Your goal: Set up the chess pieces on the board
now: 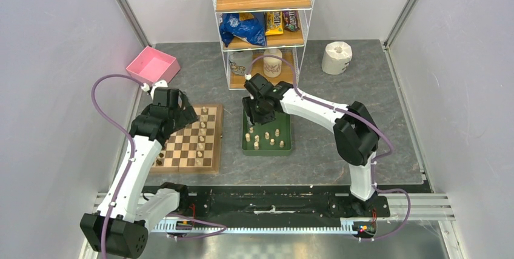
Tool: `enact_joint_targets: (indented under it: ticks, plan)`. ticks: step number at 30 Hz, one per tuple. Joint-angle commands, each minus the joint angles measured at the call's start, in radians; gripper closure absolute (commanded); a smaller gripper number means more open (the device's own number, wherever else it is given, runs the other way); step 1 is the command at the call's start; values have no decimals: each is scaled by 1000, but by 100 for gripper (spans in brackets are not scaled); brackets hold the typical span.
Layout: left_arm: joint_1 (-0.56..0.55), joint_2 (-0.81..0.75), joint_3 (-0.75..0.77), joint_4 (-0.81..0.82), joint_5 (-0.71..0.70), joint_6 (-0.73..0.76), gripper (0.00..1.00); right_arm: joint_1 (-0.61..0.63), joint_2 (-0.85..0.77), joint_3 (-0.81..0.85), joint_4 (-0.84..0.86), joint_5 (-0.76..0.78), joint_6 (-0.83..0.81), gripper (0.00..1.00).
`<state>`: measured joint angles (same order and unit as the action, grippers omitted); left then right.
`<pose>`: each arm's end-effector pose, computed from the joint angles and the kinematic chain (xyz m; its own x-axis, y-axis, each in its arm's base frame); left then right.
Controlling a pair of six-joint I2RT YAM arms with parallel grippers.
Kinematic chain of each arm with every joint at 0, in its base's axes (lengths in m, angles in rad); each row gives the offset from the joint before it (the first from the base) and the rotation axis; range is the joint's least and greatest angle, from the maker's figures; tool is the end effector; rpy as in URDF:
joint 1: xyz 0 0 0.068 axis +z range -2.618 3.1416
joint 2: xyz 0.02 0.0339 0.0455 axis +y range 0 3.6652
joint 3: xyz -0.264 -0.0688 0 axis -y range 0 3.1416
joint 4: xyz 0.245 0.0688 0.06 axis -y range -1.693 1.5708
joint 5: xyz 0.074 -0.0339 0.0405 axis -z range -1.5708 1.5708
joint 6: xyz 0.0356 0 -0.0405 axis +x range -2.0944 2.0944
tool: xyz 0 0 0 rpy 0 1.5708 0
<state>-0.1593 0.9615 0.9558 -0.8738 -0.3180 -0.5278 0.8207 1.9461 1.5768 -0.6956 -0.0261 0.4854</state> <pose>0.1824 -0.0180 0.3055 -0.6339 -0.3827 -0.6721 -0.4230 0.8991 -0.1130 0.2856 0.3079 0.2308 -0.8727 -0.2524 -0.4180 -0.3763 0.8932 0.2463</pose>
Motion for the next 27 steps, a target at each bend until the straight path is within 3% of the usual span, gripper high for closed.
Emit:
enact_joint_targets:
  ticks: [1,14,27]
  plan:
    - [7,-7,-1,50,35,48,2,23,45,64,-15,41,8,40]
    - [10,-29,-32,70,55,49,2,35,122,100,-13,104,46,48]
    - [12,-43,-66,82,53,48,2,35,143,108,-5,91,53,48]
